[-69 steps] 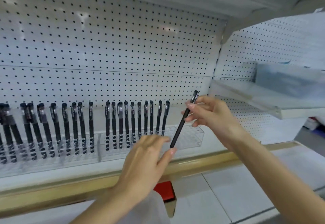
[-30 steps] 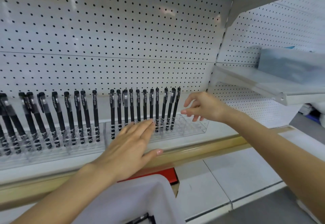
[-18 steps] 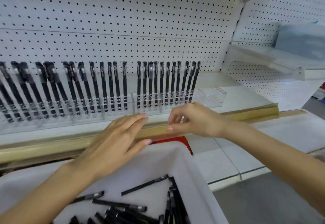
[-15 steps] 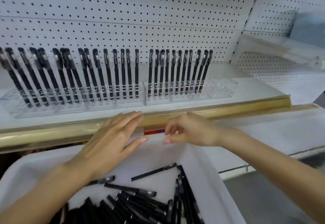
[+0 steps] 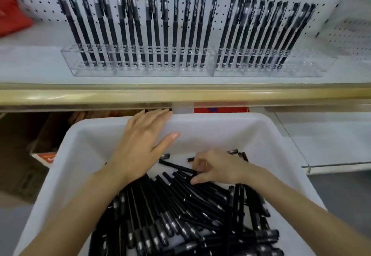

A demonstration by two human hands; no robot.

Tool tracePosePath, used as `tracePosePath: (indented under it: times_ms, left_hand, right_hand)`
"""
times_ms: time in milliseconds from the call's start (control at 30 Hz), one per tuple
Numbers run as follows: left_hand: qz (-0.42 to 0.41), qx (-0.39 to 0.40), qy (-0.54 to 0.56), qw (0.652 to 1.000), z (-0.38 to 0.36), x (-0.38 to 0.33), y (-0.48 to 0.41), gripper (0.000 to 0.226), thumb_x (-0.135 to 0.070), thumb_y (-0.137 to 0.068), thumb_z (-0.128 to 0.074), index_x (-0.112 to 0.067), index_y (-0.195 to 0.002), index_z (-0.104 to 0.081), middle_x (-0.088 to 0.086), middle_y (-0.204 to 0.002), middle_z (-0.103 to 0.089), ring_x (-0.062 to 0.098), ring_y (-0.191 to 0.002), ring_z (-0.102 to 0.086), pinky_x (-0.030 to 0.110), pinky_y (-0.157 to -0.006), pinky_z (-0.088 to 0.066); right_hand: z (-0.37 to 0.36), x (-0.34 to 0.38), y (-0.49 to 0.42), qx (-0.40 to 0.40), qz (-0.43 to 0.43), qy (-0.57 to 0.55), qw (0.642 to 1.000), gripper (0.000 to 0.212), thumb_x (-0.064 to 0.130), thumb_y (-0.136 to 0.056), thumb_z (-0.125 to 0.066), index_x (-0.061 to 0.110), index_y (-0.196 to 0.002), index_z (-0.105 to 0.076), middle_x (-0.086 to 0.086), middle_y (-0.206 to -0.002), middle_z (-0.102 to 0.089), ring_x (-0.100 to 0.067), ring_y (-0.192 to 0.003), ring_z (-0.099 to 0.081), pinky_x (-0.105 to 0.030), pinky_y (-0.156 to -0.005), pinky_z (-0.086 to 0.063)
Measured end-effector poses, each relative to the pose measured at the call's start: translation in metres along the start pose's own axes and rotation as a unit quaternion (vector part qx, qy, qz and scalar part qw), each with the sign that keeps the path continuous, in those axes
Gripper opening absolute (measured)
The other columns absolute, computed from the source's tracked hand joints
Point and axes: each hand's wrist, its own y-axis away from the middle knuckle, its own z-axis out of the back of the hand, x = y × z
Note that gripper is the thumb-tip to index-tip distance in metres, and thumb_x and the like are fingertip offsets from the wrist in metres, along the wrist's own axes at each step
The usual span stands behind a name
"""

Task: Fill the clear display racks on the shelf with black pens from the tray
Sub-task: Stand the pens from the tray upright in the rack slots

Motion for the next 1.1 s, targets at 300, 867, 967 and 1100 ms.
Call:
tracePosePath:
  times_ms: [300,867,967,1100]
  left_hand:
    - [-0.005,0.021,-0.047,0.999,-0.010,0.006,-0.001,0.071,-0.062,-0.095,-0.022,-0.014,-0.144,-0.041,0.001,-0.147,-0.044,0.015,-0.135,-0.035,0.028,-0.115,-0.005]
    - [0.004,-0.034,0.042,0.999,-0.015,0.005,-0.001,0.077,-0.069,-0.092,-0.015,-0.020,-0.142,-0.045,-0.011,-0.145,-0.041,-0.005,-0.134,-0.024,0.018,-0.115,0.001]
    - [0.024,-0.042,0.097,0.994,-0.016,0.006,-0.002,0.080,-0.077,-0.086,-0.011,-0.029,-0.141,-0.045,-0.022,-0.142,-0.035,-0.012,-0.134,-0.020,0.012,-0.112,0.006]
    - [0.077,-0.031,0.203,0.976,-0.004,0.002,-0.010,0.061,-0.077,-0.081,-0.026,-0.044,-0.126,-0.052,-0.029,-0.134,-0.047,-0.008,-0.133,-0.031,0.019,-0.116,-0.009]
  right_hand:
    - [-0.007,0.000,-0.004,0.055,-0.047,-0.039,0.997,0.045,0.038,-0.079,-0.076,-0.001,-0.099,-0.066,-0.008,-0.083,-0.062,-0.014,-0.073,-0.053,-0.026,-0.064,-0.040]
    - [0.020,0.010,0.009,-0.085,-0.024,-0.315,0.945,0.016,0.011,-0.080,-0.076,-0.001,-0.089,-0.069,-0.007,-0.069,-0.066,-0.011,-0.058,-0.064,-0.020,-0.057,-0.052]
    - [0.027,0.016,0.018,-0.127,-0.008,-0.422,0.898,0.014,0.011,-0.081,-0.074,0.000,-0.087,-0.068,-0.009,-0.075,-0.067,-0.013,-0.064,-0.065,-0.022,-0.062,-0.053]
    - [0.035,0.023,0.025,-0.149,0.014,-0.561,0.814,0.006,0.006,-0.090,-0.060,0.000,-0.088,-0.061,-0.020,-0.090,-0.071,-0.016,-0.059,-0.066,-0.021,-0.056,-0.054]
